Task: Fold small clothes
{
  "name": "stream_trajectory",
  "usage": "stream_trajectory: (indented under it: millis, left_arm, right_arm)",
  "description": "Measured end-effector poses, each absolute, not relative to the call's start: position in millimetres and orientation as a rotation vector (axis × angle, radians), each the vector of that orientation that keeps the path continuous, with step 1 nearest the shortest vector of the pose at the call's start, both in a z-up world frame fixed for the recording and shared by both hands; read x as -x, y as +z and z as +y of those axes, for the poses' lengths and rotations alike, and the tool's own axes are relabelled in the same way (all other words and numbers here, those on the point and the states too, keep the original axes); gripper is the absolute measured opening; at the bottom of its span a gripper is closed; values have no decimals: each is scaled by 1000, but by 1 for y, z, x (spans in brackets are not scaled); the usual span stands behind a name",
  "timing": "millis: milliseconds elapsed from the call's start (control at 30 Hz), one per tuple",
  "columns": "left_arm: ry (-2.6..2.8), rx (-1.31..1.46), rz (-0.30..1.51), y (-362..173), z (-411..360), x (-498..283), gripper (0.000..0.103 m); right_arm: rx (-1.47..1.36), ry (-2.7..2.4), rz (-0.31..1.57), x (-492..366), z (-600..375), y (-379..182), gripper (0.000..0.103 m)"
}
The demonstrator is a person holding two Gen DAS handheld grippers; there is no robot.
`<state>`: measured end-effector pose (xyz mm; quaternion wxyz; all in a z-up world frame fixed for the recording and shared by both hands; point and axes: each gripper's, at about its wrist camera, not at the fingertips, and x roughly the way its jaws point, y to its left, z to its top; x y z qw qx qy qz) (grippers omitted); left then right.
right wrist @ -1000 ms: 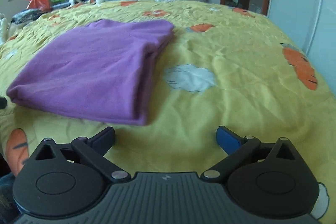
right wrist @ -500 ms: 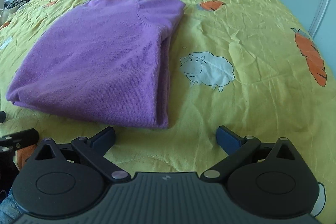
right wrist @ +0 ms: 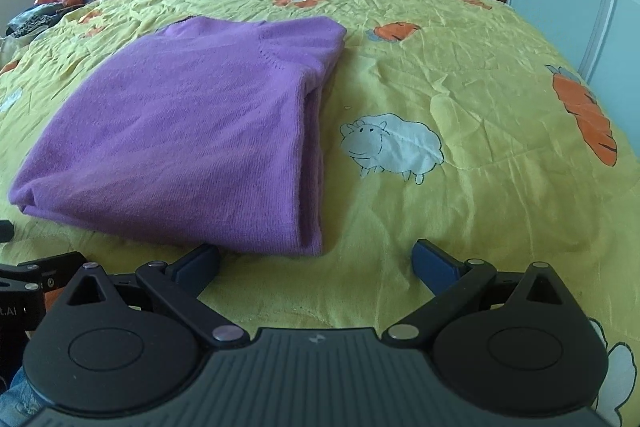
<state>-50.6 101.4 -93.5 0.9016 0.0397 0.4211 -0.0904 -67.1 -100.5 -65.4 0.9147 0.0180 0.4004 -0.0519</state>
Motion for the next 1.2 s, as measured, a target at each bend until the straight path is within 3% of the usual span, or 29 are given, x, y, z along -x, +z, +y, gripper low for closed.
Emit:
stream_trajectory:
  millis: [1200]
  left_arm:
    - [-153,-66,786,-99,100,61,103]
  right_arm:
    - [-43,-127,793,68,-99,-68,103]
